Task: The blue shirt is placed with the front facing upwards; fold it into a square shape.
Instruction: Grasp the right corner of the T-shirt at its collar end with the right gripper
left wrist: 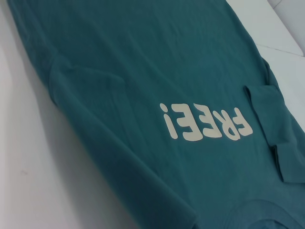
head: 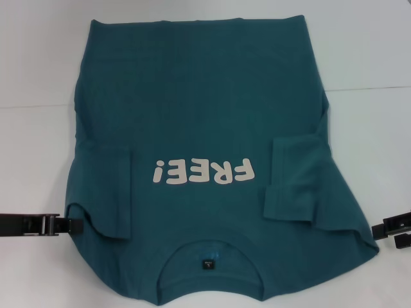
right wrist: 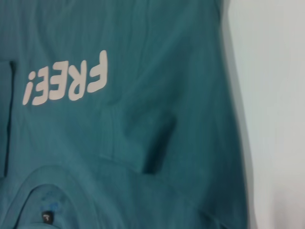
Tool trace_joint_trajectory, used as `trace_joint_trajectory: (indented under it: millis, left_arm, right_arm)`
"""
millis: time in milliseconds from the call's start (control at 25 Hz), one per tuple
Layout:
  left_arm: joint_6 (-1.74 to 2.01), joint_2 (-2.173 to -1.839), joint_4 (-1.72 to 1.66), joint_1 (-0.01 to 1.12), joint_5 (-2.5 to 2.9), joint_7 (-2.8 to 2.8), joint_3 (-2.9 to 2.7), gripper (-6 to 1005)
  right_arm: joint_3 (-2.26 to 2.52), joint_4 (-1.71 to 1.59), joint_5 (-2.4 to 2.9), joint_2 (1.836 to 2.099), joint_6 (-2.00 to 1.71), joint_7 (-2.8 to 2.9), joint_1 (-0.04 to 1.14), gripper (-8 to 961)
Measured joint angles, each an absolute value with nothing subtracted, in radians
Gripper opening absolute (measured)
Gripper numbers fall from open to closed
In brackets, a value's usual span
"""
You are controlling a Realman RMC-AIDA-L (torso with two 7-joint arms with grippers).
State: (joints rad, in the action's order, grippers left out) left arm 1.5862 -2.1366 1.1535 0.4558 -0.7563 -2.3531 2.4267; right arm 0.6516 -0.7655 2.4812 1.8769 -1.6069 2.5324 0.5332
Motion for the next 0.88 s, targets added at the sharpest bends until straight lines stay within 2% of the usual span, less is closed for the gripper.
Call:
trace_joint_trajectory:
  millis: [240, 520, 880]
  left_arm:
    - [1.586, -2.137, 1.154, 0.453, -0.756, -2.353, 2.427, 32]
    - [1.584, -2.137, 1.148, 0.452, -0.756, -2.348, 2.427, 32]
    - [1.585, -2.137, 1.146, 0.449, -0.756, -2.347, 2.427, 32]
  right_arm:
    - [0.658, -0.741, 2.501, 1.885, -1.565, 2.532, 0.537, 736]
    - [0.661, -0.732, 2.507, 1.914, -1.526, 2.526, 0.552, 735]
    - [0.684, -0.712, 2.531, 1.918, -1.511, 2.536, 0.565, 733]
